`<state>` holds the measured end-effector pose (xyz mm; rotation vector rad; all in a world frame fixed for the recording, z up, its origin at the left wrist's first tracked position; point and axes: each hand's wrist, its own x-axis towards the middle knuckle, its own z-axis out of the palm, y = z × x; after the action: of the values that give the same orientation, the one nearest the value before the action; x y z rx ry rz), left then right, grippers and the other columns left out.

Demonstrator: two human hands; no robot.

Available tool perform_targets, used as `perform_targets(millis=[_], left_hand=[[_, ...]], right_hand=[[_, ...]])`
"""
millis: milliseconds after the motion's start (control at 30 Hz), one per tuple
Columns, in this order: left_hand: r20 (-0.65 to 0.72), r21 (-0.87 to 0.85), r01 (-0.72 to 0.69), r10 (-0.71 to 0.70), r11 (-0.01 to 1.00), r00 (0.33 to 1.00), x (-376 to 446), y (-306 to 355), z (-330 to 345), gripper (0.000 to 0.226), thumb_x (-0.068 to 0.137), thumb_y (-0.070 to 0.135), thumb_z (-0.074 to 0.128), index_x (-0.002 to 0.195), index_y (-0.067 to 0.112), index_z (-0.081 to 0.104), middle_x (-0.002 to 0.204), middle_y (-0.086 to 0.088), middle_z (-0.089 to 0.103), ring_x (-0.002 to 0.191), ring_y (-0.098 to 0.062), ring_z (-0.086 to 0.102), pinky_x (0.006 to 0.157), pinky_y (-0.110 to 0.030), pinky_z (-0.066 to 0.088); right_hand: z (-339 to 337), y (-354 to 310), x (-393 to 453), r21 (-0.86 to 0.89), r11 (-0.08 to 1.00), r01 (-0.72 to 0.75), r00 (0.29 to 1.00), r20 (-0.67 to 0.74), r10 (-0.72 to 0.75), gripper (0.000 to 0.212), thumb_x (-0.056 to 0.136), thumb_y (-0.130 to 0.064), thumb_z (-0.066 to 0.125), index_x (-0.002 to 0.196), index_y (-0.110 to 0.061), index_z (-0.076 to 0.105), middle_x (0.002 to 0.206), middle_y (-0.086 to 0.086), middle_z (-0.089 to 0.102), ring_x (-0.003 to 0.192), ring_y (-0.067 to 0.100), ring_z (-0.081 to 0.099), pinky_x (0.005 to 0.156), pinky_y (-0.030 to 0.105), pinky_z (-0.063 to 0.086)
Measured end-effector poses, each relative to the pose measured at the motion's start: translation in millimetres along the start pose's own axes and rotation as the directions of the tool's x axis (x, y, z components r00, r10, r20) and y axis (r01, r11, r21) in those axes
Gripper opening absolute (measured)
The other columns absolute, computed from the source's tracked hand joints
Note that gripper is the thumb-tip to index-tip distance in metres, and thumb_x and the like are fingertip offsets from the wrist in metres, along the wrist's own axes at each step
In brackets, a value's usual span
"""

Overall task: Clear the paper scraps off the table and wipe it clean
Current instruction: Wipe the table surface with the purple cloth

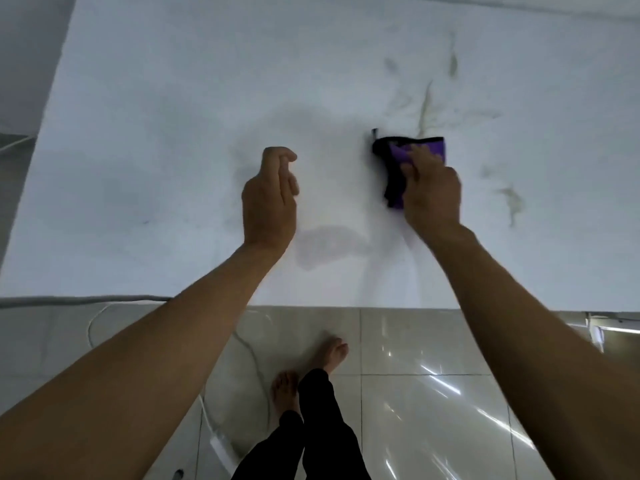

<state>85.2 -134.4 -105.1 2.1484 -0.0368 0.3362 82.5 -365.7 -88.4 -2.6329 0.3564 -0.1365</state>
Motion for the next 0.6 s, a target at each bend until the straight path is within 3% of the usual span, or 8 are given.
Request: perform_targets(millis=[67,133,200,233,300,433,500,600], left_hand=[[-0.057,0.015,0.070,-0.069,0.997,0.996,17.9,3.1,12.7,0.037,0.106,0.033,0.035,0.100,0.006,0.059,0.082,-0.002,0.070,0.068,-0.029,0.065,0.064,-0.044,0.052],[-0.113,0.091,0.093,-0.083,0.991,0.990,36.5,6.1,22.6,0.043,0.103,0.040,0.036,0.096,0.005,0.060,0.086,-0.008,0.073,0.076,-0.037,0.066,0.067,-0.047,0.050],[-0.138,0.131,0.088,-0.069,0.988,0.988,56.5,5.4,27.9,0.037,0.101,0.035,0.037,0.097,0.007,0.062,0.087,-0.007,0.072,0.081,-0.034,0.065,0.072,-0.046,0.049],[-0.123,0.123,0.089,-0.073,0.988,0.990,68.0,3.3,32.0,0.035,0.101,0.033,0.036,0.098,0.009,0.062,0.089,-0.005,0.071,0.083,-0.031,0.064,0.075,-0.045,0.048],[-0.071,0.142,0.082,-0.072,0.986,0.995,90.0,-3.2,42.0,0.034,0.100,0.031,0.034,0.100,0.011,0.062,0.094,-0.004,0.069,0.093,-0.028,0.060,0.083,-0.043,0.046],[0.030,0.266,-0.108,0.104,0.958,0.994,108.7,-20.2,66.9,0.031,0.100,0.019,0.039,0.116,0.005,0.062,0.123,-0.011,0.064,0.121,-0.033,0.052,0.106,-0.047,0.037],[0.135,0.351,-0.220,0.184,0.910,0.974,108.0,-26.6,77.3,0.034,0.102,0.017,0.039,0.129,0.003,0.055,0.142,-0.015,0.052,0.138,-0.035,0.041,0.120,-0.051,0.022],[0.229,0.431,-0.272,0.187,0.860,0.955,109.0,-29.3,80.8,0.043,0.105,0.021,0.033,0.139,0.001,0.049,0.153,-0.019,0.042,0.146,-0.035,0.033,0.124,-0.053,0.012]], right_hand=[[4.6,-33.5,-3.5,0.063,0.982,0.177,0.983,-0.053,-0.174,0.037,0.097,-0.032,0.045,0.127,-0.021,0.064,0.129,0.005,0.063,0.117,0.025,0.056,0.089,0.032,0.044],[31.8,-60.1,-11.6,0.067,0.923,0.379,0.923,-0.094,-0.372,0.036,0.094,-0.021,0.055,0.128,-0.015,0.063,0.132,0.008,0.062,0.126,0.022,0.049,0.102,0.037,0.045],[60.1,-76.2,-25.5,0.010,0.883,0.469,0.875,0.133,-0.466,0.047,0.100,-0.030,0.046,0.146,-0.018,0.046,0.156,0.006,0.038,0.149,0.022,0.023,0.120,0.050,0.019],[69.6,-75.6,-29.1,-0.033,0.871,0.491,0.852,0.227,-0.472,0.051,0.104,-0.039,0.035,0.152,-0.024,0.034,0.163,0.001,0.023,0.153,0.020,0.008,0.123,0.051,0.006],[75.9,-61.6,-15.6,-0.073,0.852,0.518,0.838,0.242,-0.488,0.052,0.105,-0.044,0.027,0.155,-0.030,0.025,0.165,-0.004,0.013,0.153,0.017,0.000,0.123,0.047,-0.002],[55.4,-8.4,44.9,-0.014,0.947,0.322,0.944,0.085,-0.320,0.049,0.100,-0.027,0.042,0.147,-0.016,0.046,0.156,0.007,0.039,0.147,0.027,0.029,0.120,0.041,0.014],[38.5,31.5,67.8,-0.010,0.976,0.216,0.975,-0.042,-0.216,0.046,0.096,-0.020,0.043,0.139,-0.008,0.055,0.147,0.014,0.050,0.140,0.033,0.042,0.116,0.041,0.022],[12.2,63.4,73.8,0.046,0.998,0.050,0.991,-0.125,-0.044,0.039,0.096,-0.005,0.049,0.134,-0.004,0.058,0.143,0.014,0.054,0.138,0.032,0.044,0.113,0.050,0.034]])
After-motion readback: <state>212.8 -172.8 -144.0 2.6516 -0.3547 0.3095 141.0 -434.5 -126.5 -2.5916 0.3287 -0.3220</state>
